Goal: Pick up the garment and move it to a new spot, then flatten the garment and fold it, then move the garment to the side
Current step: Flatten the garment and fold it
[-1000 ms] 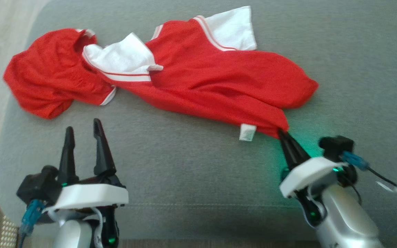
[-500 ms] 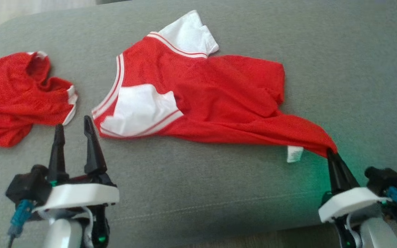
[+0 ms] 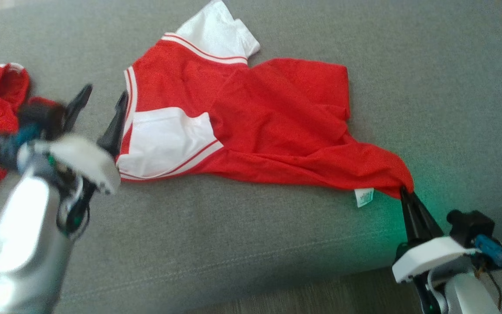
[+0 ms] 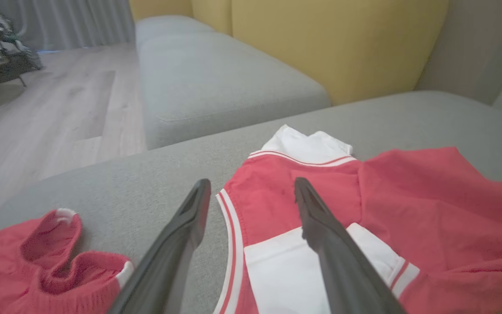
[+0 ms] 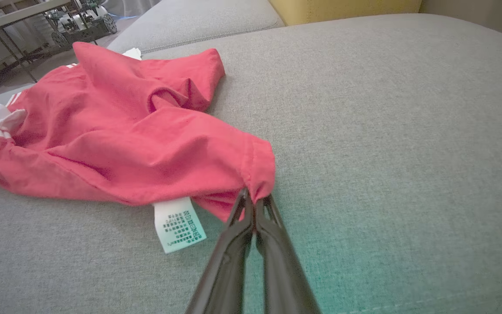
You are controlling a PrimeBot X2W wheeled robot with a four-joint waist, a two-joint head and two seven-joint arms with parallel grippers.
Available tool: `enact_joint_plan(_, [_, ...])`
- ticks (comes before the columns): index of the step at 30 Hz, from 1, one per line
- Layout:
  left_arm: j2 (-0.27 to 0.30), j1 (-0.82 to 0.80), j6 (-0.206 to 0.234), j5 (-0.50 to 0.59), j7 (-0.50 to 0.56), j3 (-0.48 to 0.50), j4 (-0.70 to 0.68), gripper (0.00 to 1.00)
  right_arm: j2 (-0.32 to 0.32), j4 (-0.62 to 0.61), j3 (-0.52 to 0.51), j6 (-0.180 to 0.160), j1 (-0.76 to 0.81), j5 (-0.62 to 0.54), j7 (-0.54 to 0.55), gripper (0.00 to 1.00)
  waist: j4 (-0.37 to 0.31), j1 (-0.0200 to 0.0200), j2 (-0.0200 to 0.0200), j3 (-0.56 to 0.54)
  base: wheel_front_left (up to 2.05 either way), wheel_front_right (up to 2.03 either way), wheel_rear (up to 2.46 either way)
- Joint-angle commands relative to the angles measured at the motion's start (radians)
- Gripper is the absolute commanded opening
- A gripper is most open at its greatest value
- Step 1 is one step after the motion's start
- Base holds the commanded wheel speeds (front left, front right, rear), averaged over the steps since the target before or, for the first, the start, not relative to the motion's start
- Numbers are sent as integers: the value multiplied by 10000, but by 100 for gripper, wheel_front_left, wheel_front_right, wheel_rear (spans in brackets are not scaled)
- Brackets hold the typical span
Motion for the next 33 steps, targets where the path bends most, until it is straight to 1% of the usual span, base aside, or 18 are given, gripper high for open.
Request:
enact_joint_plan(1, [603, -909, -51, -271, 494, -204, -97, 100, -89, -376, 292, -2, -398, -10, -67, 0, -71, 0, 0, 232, 0, 0, 0])
enact_joint_plan(3, [1253, -1719, -62, -936, 1243, -1351, 136, 100, -89, -430, 355, -2, -502, 20, -67, 0, -103, 0, 0, 435, 0, 0, 0])
enact_joint_plan(5, [1780, -2423, -66, -1614, 2104, -2087, 540, 100, -89, -424, 478, -2, -635, 190, -67, 0, -187, 0, 0, 596, 0, 0, 0])
enact_joint_plan(8, [2381, -3187, -68, -2483, 3021, -2861, 1039, 100, -89, -442, 627, -2, -858, 370, -67, 0, -379, 0, 0, 790, 0, 0, 0])
enact_joint_plan(10, [2791, -3508, -68, -2755, 3448, -3387, 1299, 100, -89, -450, 718, -2, -979, 465, -67, 0, -499, 0, 0, 876, 0, 0, 0])
enact_joint_plan(12, [3123, -3732, -69, -2927, 3658, -3882, 1450, 100, -89, -479, 761, -2, -1057, 573, -67, 0, -594, 0, 0, 940, 0, 0, 0])
enact_joint_plan(16, [3450, -3931, -69, -3501, 3698, -4602, 1569, 100, -89, -501, 745, -2, -1059, 680, -67, 0, -709, 0, 0, 999, 0, 0, 0])
enact_joint_plan(21, [3857, -4246, -70, -3522, 3288, -5498, 1657, 100, -89, -533, 792, -2, -1052, 829, -67, 0, -814, 0, 0, 1113, 0, 0, 0])
enact_joint_plan(25, [3922, -4438, -70, -3607, 2988, -5987, 1901, 100, -89, -589, 780, -2, -1080, 953, -67, 0, -843, 0, 0, 1217, 0, 0, 0])
enact_joint_plan(33, [4053, -4834, -70, -4032, 2822, -6712, 2138, 100, -89, -666, 801, -2, -1204, 1064, -67, 0, -866, 0, 0, 1466, 0, 0, 0])
